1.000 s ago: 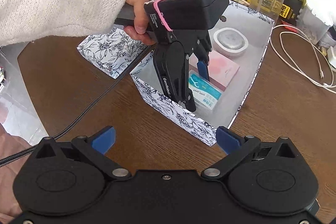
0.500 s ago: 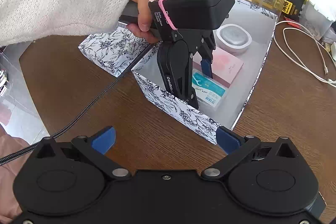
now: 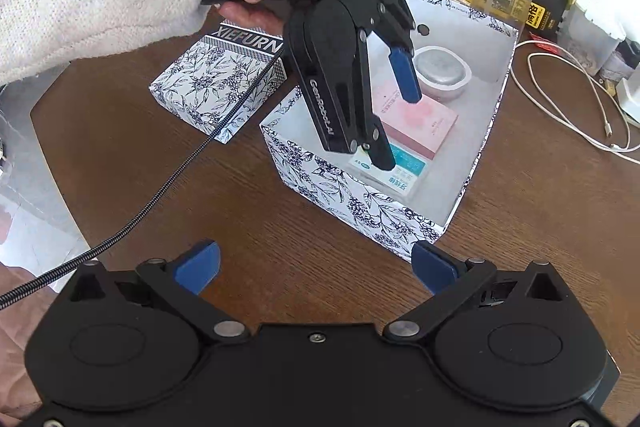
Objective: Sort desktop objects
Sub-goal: 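Carry the floss box with the left tool into the box and release, then move both tools toward the black-and-white XIEFURN lid on the table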
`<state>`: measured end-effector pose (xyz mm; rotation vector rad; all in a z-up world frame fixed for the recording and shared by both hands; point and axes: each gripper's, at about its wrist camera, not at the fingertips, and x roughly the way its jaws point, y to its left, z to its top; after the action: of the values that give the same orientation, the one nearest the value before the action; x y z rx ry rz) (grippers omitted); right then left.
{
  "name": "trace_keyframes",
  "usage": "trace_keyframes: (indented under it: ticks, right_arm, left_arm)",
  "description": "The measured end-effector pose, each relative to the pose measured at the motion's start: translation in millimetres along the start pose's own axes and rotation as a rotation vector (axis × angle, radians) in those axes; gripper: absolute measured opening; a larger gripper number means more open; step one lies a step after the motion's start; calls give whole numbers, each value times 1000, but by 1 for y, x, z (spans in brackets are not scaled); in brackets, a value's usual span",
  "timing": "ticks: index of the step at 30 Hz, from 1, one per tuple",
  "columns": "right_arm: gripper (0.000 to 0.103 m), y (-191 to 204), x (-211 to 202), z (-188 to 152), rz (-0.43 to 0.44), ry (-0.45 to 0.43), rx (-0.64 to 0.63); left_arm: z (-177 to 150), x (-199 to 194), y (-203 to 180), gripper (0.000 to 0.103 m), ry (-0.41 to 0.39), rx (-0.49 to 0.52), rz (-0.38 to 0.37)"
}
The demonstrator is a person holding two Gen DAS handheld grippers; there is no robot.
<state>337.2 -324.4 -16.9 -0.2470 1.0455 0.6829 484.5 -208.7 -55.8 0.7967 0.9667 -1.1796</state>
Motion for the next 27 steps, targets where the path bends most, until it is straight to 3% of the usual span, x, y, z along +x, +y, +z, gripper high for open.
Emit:
trace_keyframes:
  ticks: [3,5,7,13,17,24,27]
  right_arm:
    - [103,6,-7,-1,-23,-6,5]
    - [103,12,-14,-1,-41,-13,1]
    - [103,20,-21,-1,-61,-19,-8]
    - [103,50,-40,2,-100,-31,-31]
    - [103,74,-48,2,-119,-53,-54]
    - [103,111,-49,0,-109,-70,-26]
    - [103,126,-50,-1,-118,-95,-8]
  left_arm:
    - [5,-21,-18,76,-53,-22,64]
    - [2,-43,-27,90,-92,-56,107]
    - [-8,-64,-34,97,-131,-94,142]
    - [-39,-125,-64,101,-214,-245,267]
    - [-70,-158,-91,103,-258,-370,405]
    - [-120,-196,-152,103,-270,-500,584]
    - [-143,-207,-168,103,-276,-599,658]
